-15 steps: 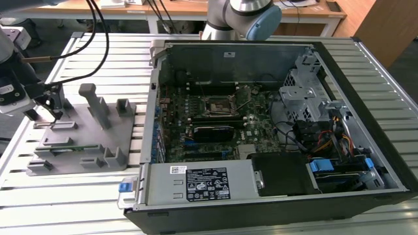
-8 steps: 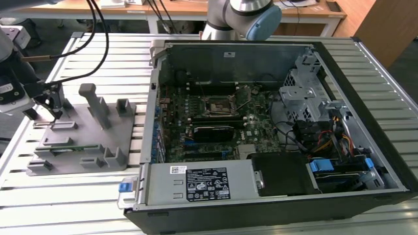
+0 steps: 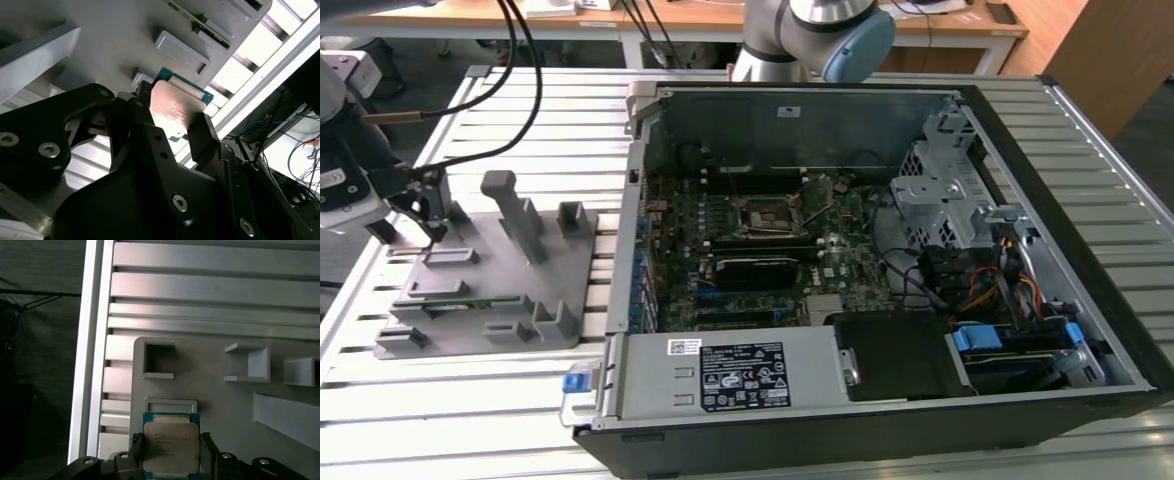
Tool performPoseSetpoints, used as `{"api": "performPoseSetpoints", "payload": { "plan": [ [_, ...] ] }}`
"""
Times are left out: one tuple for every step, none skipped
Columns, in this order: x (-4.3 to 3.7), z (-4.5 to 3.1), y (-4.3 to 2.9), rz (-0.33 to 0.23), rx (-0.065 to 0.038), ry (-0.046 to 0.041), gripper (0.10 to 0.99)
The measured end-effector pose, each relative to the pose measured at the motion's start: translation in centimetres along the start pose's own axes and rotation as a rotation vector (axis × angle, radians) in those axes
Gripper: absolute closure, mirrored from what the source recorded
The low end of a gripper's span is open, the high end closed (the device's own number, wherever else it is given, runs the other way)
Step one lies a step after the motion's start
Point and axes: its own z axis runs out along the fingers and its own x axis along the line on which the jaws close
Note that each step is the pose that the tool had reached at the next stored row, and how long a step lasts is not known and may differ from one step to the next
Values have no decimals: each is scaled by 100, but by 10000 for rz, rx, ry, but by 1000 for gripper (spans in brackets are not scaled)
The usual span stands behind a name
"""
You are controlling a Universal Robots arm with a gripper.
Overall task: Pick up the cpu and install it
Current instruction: 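Pick up the cpu and move it towards the insertion slot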
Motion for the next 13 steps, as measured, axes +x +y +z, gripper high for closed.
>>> {"api": "performPoseSetpoints", "payload": {
  "plan": [
    [0, -3, 1, 0, 0, 0, 549],
    [0, -6, 2, 1, 0, -1, 549],
    [0, -11, 2, 0, 0, 1, 549],
    [0, -15, 3, 0, 0, 0, 549],
    [0, -19, 4, 0, 0, -1, 549],
    [0, -23, 5, 1, 0, -1, 549],
    [1, -27, 6, 0, -1, -1, 549],
    [1, -32, 7, 0, 0, 0, 549],
    [1, -36, 8, 0, -1, -1, 549],
    [1, -40, 9, 0, -1, -1, 549],
    [1, -44, 10, 0, -1, -1, 549],
    [1, -48, 11, 0, -1, -2, 549],
    [1, -53, 13, 0, 0, 0, 549]
  ]
}}
